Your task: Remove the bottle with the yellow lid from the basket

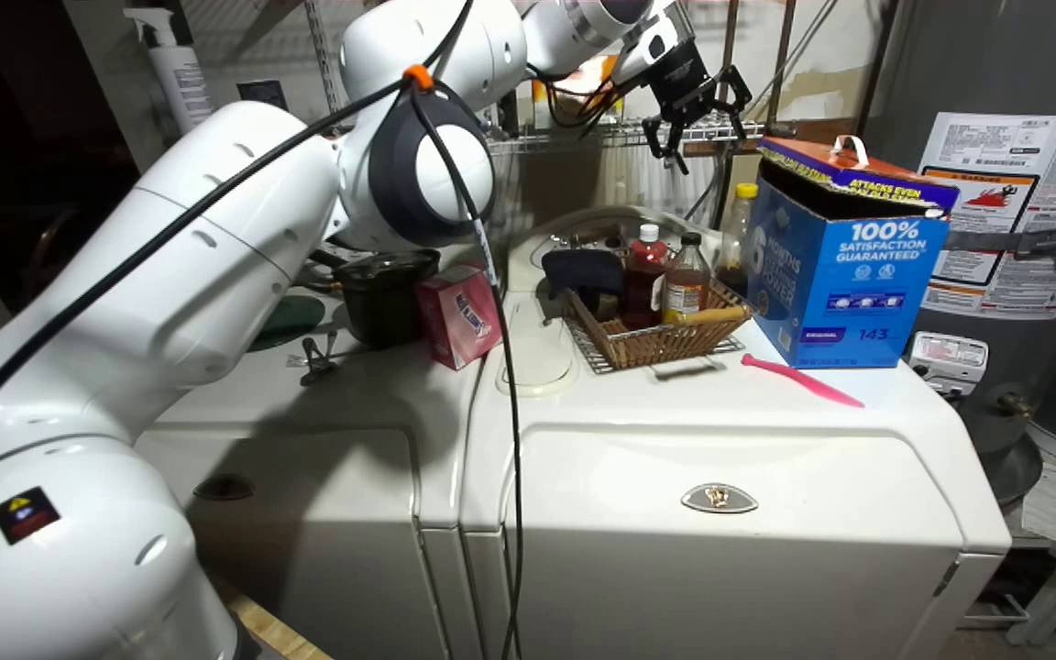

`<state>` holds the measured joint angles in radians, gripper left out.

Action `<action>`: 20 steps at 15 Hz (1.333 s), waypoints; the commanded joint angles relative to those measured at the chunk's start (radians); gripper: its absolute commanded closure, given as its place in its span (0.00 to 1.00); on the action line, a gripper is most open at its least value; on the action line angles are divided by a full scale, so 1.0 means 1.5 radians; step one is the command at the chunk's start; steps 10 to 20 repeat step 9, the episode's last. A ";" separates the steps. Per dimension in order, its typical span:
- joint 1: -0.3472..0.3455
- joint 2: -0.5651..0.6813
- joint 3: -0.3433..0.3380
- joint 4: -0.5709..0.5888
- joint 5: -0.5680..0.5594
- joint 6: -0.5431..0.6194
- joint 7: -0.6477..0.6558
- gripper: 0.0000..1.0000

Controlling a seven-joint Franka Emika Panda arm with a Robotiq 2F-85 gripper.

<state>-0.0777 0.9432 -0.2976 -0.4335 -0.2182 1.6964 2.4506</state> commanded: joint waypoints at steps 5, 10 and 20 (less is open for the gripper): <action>0.011 -0.078 0.039 0.001 -0.012 -0.053 -0.274 0.00; 0.023 -0.087 0.026 0.002 -0.026 -0.090 -0.207 0.00; 0.023 -0.087 0.026 0.002 -0.026 -0.090 -0.207 0.00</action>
